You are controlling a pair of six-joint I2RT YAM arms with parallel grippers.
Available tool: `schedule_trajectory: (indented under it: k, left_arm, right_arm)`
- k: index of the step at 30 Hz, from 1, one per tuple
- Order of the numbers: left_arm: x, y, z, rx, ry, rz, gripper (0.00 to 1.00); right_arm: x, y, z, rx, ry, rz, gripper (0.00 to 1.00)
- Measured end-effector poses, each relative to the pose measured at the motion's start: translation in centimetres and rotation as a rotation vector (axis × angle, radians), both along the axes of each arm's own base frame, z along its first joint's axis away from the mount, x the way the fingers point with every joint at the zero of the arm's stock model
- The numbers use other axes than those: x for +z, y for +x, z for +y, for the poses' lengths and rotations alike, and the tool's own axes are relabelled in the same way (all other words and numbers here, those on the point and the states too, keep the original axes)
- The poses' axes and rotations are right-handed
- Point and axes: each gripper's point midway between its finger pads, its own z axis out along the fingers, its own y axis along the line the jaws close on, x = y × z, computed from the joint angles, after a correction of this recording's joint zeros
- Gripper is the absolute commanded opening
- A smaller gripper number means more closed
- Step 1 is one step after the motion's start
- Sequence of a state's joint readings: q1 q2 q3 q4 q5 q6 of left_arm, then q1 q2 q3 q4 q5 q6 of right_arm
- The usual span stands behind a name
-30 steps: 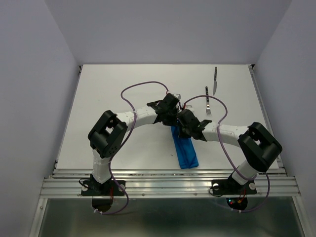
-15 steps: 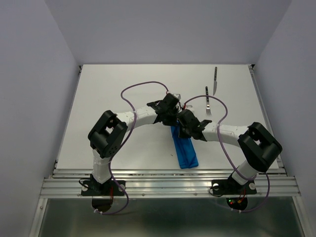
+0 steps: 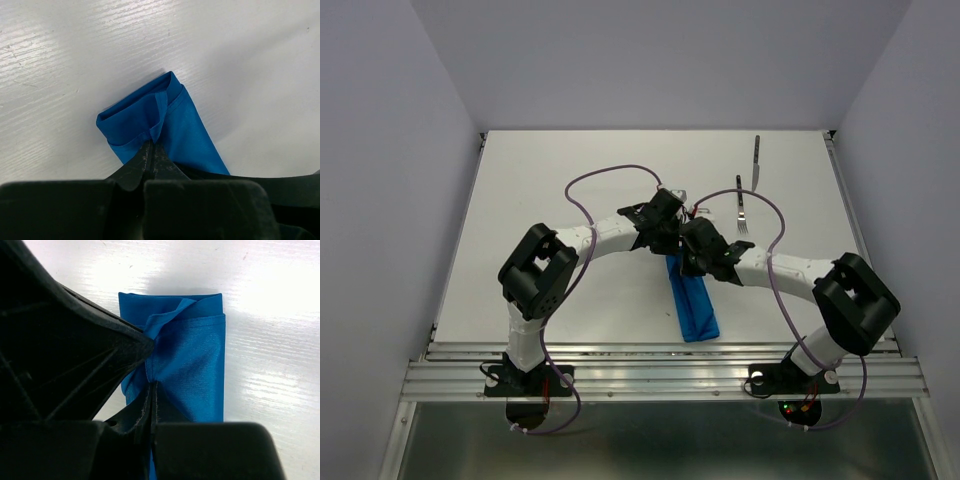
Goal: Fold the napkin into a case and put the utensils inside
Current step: Grasp the top corner of the smaller rectangle folded napkin from the folded napkin.
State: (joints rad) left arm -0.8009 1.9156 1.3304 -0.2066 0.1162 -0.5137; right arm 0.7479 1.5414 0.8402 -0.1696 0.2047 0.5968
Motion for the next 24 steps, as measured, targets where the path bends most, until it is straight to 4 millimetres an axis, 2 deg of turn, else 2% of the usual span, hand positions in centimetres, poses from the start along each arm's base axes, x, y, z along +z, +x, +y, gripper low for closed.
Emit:
schedule_trajectory:
  k: [11, 24]
  left_arm:
    - [0.0, 0.2, 0.3, 0.008, 0.002, 0.001, 0.00]
    - [0.0, 0.4, 0.3, 0.018, -0.003, 0.003, 0.00]
  right_arm:
    - [-0.8, 0.3, 0.7, 0.001, 0.017, 0.011, 0.01]
    - [-0.3, 0.9, 1.7, 0.010, 0.063, -0.016, 0.01]
